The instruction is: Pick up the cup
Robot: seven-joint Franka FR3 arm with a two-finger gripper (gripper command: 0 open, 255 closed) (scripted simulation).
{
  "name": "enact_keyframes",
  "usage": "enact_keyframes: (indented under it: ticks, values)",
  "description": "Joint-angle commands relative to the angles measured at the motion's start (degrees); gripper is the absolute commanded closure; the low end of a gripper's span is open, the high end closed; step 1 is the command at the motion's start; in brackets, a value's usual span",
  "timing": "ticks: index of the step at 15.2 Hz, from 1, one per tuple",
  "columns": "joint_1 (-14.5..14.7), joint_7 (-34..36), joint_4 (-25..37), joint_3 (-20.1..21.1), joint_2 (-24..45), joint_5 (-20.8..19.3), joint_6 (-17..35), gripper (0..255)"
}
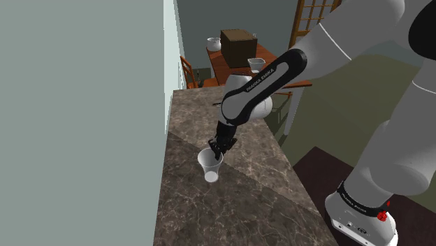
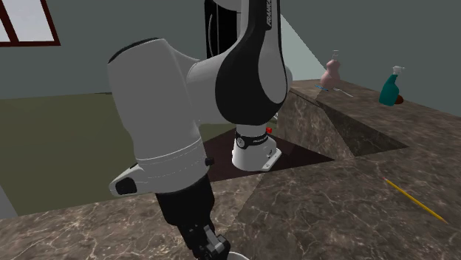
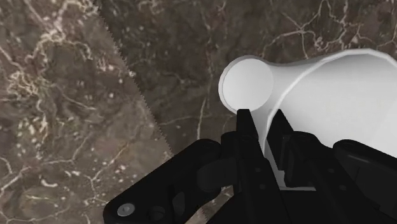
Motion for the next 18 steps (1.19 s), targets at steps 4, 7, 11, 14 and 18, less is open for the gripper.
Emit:
enact_keyframes:
  ticks: [4, 7, 11, 14, 18]
  values:
    - [0.0, 0.0, 0.0, 0.0, 0.0, 0.0, 0.0, 255]
    - [0.0, 0.3, 0.1, 0.0, -0.5, -0.2, -0.6, 255]
    - [-0.2, 1.7, 0.7, -0.3, -3.1, -1.2, -3.7, 255]
    - [-0.4, 2.7, 1.3, -0.4, -4.9, -1.9, -6.0, 255]
    - [-0.6, 3.9, 2.3, -0.6, -7.0, -2.7, -9.0, 255]
